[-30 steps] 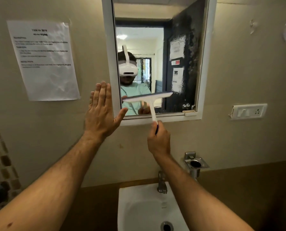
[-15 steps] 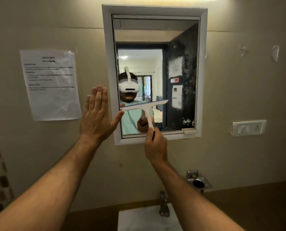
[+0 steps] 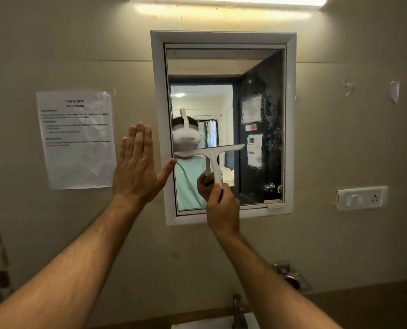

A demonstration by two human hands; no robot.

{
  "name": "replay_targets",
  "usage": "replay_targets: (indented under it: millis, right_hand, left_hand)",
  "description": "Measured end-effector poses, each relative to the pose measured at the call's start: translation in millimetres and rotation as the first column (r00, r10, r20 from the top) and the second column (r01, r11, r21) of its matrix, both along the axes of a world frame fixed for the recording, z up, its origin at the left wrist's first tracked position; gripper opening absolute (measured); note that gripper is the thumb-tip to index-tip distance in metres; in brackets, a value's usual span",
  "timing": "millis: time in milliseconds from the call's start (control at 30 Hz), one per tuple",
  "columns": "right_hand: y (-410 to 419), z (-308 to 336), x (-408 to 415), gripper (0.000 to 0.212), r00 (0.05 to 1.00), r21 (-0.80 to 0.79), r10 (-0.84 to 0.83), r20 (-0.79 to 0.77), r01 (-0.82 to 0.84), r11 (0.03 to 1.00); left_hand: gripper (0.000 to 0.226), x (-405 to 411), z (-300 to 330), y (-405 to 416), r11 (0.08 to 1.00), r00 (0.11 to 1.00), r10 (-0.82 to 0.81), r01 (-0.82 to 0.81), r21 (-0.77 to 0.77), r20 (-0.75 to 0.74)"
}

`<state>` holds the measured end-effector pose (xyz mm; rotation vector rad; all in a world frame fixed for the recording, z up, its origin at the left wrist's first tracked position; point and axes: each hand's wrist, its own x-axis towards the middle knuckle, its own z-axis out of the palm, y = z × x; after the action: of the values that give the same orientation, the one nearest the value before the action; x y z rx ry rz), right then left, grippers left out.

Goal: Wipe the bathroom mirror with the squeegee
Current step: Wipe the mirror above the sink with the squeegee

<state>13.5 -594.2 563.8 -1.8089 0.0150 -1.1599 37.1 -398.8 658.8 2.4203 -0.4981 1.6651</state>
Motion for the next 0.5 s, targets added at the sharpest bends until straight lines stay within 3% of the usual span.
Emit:
replay_targets:
  millis: [200,300,500]
  right_hand:
    - [11.2,76.9,-3.9,0.026,0.987,-0.001,-0.03,0.16,0.031,1.0]
    - [13.7,132.3,0.0,0.027,0.977,0.022,0.071,0.201,-0.077,0.997]
    - [3.9,154.3,12.5,0.04,0.984,-0.008,0.112,0.14,-0.112,0.994]
  left_hand:
    - [0.096,4.2,17.7,-2.4,0.999,0.999,0.037,-0.036,0.02,-0.002]
    - [0.094,5.9,30.0,-4.7,0.999,0.999,0.04,-0.04,0.004,0.016]
    - [0.095,8.9,41.9,-7.2,1.0,0.999,0.026,-0.026,-0.006,0.031]
